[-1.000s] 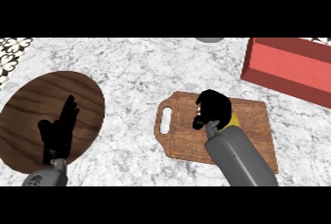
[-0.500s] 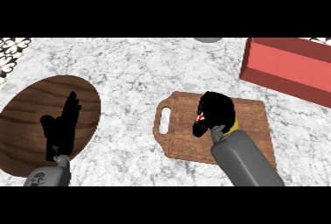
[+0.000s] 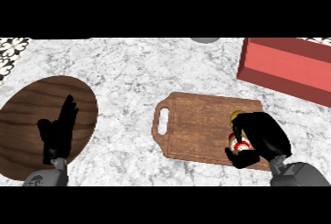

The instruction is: Pick the cupcake from the cutting board and place it in the cardboard box

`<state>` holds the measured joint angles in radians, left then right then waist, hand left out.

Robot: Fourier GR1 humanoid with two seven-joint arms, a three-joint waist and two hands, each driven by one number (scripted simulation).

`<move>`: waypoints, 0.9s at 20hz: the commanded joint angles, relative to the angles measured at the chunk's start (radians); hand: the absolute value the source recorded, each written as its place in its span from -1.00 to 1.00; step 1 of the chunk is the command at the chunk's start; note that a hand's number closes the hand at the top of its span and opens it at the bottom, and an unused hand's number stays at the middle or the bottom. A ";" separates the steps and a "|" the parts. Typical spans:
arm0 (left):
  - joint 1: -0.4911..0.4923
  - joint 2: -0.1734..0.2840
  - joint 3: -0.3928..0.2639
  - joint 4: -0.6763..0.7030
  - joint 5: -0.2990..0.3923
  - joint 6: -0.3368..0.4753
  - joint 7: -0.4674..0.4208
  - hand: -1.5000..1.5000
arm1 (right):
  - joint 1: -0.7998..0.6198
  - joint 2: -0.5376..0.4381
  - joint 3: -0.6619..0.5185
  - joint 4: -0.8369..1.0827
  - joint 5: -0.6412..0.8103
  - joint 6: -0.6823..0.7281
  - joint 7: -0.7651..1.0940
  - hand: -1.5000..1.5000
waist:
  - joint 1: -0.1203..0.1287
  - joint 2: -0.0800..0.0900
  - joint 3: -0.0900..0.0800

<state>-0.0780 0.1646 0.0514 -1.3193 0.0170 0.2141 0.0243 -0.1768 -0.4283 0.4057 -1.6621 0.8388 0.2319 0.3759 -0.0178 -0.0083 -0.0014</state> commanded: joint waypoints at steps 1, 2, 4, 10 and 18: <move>0.016 -0.017 0.012 0.054 0.009 -0.015 -0.075 0.00 | 0.126 -0.128 -0.062 -0.201 -0.032 0.010 -0.096 1.00 | 0.001 0.005 0.001; -0.023 0.012 0.022 0.047 0.015 -0.031 -0.026 0.00 | 0.040 -0.123 -0.102 -0.251 -0.064 0.098 -0.040 1.00 | 0.005 0.005 0.001; 0.010 -0.001 0.002 0.024 -0.009 -0.012 -0.035 0.00 | 0.114 -0.172 -0.184 -0.351 -0.117 0.081 -0.074 1.00 | -0.001 0.004 0.001; -0.013 -0.001 0.010 0.047 -0.001 -0.023 -0.027 0.00 | 0.072 -0.183 -0.438 -0.539 -0.315 0.167 0.012 1.00 | 0.000 0.005 0.000; 0.000 -0.022 -0.021 -0.053 -0.038 0.011 0.045 0.00 | -0.065 -0.249 -0.663 -0.463 -0.396 0.272 0.052 1.00 | 0.021 0.007 0.001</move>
<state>-0.0825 0.1549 0.0542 -1.3204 0.0053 0.2013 0.0241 -0.1584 -0.6417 -0.1593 -2.1802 0.4791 0.4675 0.4226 -0.0050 -0.0024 -0.0004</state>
